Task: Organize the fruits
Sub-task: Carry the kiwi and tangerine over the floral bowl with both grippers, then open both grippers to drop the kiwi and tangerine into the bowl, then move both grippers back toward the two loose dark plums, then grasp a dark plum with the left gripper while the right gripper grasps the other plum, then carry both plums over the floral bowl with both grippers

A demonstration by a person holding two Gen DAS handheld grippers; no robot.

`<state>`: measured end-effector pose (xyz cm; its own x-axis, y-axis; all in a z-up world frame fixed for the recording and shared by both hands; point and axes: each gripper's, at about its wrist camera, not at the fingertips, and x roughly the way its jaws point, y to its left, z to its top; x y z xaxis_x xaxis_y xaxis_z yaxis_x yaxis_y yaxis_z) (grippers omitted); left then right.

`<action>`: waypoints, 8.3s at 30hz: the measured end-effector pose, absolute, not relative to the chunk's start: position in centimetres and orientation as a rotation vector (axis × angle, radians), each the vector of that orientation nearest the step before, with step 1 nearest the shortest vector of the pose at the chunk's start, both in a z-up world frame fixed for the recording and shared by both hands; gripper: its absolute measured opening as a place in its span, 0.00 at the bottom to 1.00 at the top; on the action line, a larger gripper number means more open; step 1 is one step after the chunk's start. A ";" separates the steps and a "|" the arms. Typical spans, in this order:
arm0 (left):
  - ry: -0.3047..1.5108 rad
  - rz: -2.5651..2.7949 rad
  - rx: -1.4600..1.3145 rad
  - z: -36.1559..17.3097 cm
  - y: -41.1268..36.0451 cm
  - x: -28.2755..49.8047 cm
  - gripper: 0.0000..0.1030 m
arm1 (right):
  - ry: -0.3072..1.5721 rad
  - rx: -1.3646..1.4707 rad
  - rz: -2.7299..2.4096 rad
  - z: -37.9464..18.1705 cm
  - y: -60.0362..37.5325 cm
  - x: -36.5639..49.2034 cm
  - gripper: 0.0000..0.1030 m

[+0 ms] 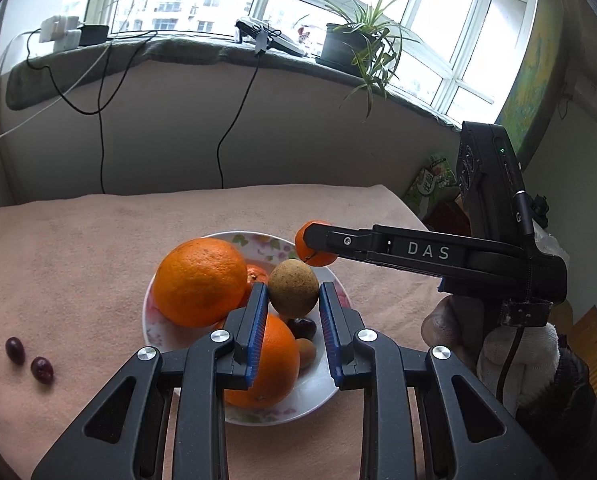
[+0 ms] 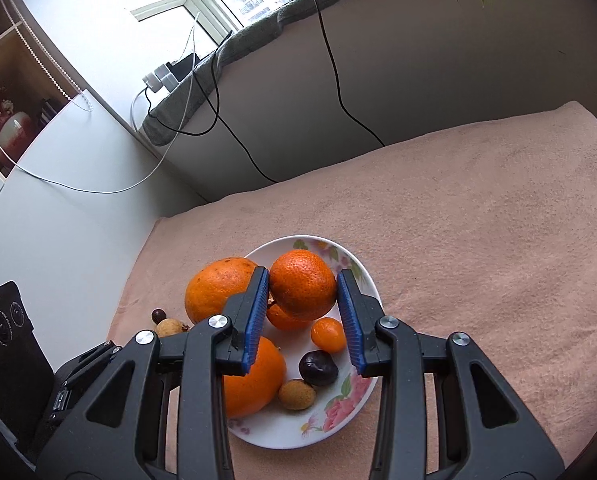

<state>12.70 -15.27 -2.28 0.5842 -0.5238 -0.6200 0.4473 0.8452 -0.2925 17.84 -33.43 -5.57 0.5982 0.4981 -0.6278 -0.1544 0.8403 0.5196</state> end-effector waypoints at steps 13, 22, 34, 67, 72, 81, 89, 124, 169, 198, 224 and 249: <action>0.805 -0.597 -0.072 -3.7 -17.8 13.1 0.24 | 0.878 0.444 0.394 -6.8 -34.0 18.5 0.35; 0.817 -0.597 -0.060 -3.7 -18.1 13.3 0.24 | 0.902 0.452 0.407 -7.5 -34.0 19.0 0.35; 0.836 -0.615 -0.059 -4.2 -18.4 13.5 0.24 | 0.927 0.444 0.416 -7.9 -33.6 19.1 0.36; 0.800 -0.608 -0.057 -3.0 -17.2 11.5 0.66 | 0.854 0.389 0.396 -4.9 -33.2 16.8 0.71; 0.796 -0.592 -0.053 -2.9 -16.9 11.3 0.67 | 0.840 0.346 0.377 -4.4 -32.5 16.2 0.71; 0.772 -0.555 -0.029 -2.5 -15.6 10.7 0.69 | 0.780 0.277 0.351 -2.9 -31.5 14.8 0.72; 0.753 -0.544 -0.051 -2.2 -13.6 10.3 0.69 | 0.754 0.244 0.345 -2.1 -30.0 14.0 0.72; 0.770 -0.284 -0.180 -5.6 3.4 10.7 0.69 | 0.755 0.026 0.537 -2.6 -14.5 12.0 0.72; 0.911 -0.278 -0.255 -10.5 7.2 15.1 0.23 | 0.930 -0.177 0.637 -11.7 -3.1 15.9 0.30; 0.816 -0.282 -0.213 -7.2 4.9 13.0 0.21 | 0.849 -0.122 0.641 -7.8 -6.9 12.5 0.25; 0.738 -0.431 -0.158 -3.0 -3.4 10.8 0.22 | 0.718 -0.006 0.528 -2.2 -18.2 8.9 0.25; 0.761 -0.596 -0.060 -2.8 -13.9 11.5 0.22 | 0.737 0.107 0.353 -2.7 -28.5 10.0 0.25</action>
<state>11.46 -13.89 -2.84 0.5685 -0.5283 -0.6306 0.4858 0.8342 -0.2609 10.02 -28.50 -2.75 0.6844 0.3520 -0.6385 -0.2772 0.9356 0.2187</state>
